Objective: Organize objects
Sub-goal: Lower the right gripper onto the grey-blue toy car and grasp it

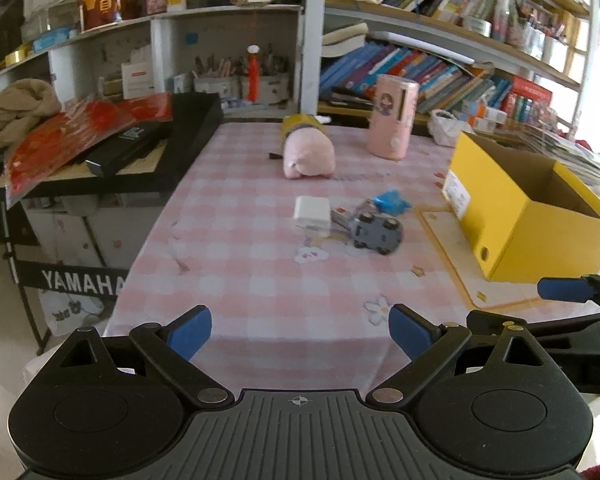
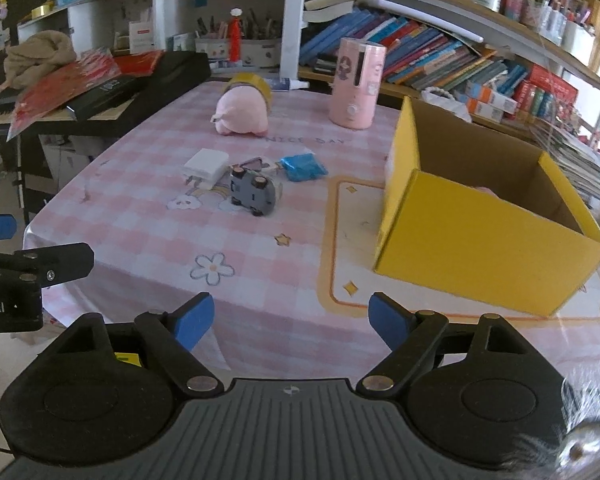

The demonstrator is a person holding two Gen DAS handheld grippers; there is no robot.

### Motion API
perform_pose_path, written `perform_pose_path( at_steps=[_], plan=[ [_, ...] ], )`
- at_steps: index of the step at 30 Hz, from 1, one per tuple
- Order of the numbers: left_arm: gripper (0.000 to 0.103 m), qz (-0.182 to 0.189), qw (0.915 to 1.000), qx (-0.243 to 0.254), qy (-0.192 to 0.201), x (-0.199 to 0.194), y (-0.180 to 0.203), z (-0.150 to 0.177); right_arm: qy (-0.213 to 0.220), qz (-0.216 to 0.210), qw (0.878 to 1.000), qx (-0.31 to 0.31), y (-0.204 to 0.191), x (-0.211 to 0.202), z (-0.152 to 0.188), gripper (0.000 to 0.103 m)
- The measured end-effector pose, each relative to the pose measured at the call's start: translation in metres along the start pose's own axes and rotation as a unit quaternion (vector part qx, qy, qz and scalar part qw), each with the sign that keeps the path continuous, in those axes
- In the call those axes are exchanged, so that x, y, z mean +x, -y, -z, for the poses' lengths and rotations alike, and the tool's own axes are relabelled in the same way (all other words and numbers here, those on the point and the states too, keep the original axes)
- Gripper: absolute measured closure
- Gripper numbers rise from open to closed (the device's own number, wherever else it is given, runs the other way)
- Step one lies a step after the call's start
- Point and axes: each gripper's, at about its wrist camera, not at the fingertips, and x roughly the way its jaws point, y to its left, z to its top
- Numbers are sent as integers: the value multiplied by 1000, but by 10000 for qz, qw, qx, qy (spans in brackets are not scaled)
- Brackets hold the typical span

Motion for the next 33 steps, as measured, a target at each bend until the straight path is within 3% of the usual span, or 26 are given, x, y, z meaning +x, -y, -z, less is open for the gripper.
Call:
perform_pose_path(
  at_steps=[2,13,20,33],
  plan=[
    [6,-54,10000,-35,10,6,-3,-6,-5,-68,10000,-42,-1,8,-7,25],
    [7,-177,9995,-256,30,50,-3,-39,-48,-404,9984,-390,3,59,-52,27],
    [12,-177,9991,-367,-110,86,-2,-64,-217,-706,9953,-630,9,100,-73,41],
    [12,-406,9975,-431,-378,125,-3,-87,-495,-1076,9885,-939,9,161,-97,41]
  ],
)
